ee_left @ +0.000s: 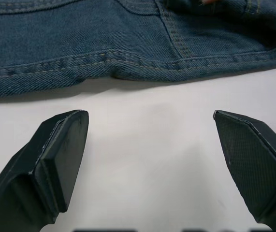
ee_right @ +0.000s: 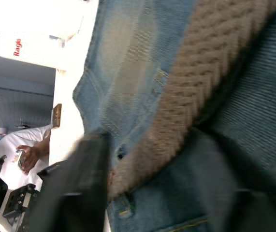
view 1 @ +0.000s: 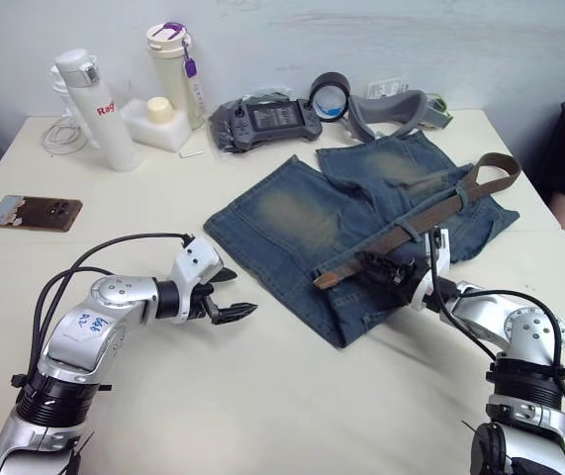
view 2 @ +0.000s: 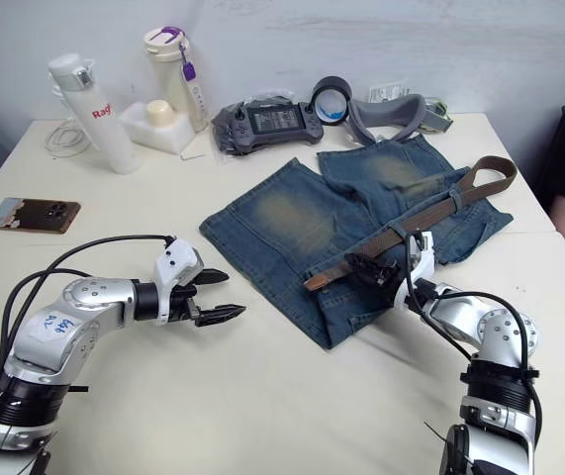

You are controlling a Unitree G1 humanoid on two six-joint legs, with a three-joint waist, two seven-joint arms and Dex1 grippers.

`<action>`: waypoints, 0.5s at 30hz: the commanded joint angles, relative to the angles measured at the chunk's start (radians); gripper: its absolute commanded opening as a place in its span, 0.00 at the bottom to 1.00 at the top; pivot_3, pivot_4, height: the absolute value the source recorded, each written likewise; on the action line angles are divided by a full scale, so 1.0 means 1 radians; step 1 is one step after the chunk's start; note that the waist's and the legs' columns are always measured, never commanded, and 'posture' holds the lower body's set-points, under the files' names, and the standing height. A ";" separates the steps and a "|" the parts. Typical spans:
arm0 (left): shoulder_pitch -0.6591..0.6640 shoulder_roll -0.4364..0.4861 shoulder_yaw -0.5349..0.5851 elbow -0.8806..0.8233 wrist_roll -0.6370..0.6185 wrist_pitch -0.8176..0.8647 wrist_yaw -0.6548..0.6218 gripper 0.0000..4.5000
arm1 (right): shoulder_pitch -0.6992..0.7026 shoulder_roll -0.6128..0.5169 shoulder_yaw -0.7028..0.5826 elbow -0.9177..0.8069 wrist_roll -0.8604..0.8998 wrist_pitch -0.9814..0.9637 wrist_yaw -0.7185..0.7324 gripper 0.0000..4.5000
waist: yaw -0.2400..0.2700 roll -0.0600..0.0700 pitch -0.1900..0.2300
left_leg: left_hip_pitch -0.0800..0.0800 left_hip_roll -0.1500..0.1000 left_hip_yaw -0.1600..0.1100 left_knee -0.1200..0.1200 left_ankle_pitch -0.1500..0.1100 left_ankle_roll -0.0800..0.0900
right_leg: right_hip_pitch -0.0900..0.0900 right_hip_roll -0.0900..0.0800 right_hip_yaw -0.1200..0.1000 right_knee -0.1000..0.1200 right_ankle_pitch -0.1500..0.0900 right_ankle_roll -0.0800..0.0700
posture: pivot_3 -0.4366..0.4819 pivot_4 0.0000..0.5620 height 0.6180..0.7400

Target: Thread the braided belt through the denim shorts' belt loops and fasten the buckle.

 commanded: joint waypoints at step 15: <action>-0.003 0.003 -0.023 -0.018 0.011 -0.018 -0.004 1.00 | -0.076 -0.071 0.000 -0.078 -0.077 -0.146 0.201 0.01 | -0.001 0.000 0.000 | -0.004 0.000 0.004 0.000 0.000 0.000 | -0.007 0.000 0.003 0.003 0.000 0.000 | 0.48 0.27 1.00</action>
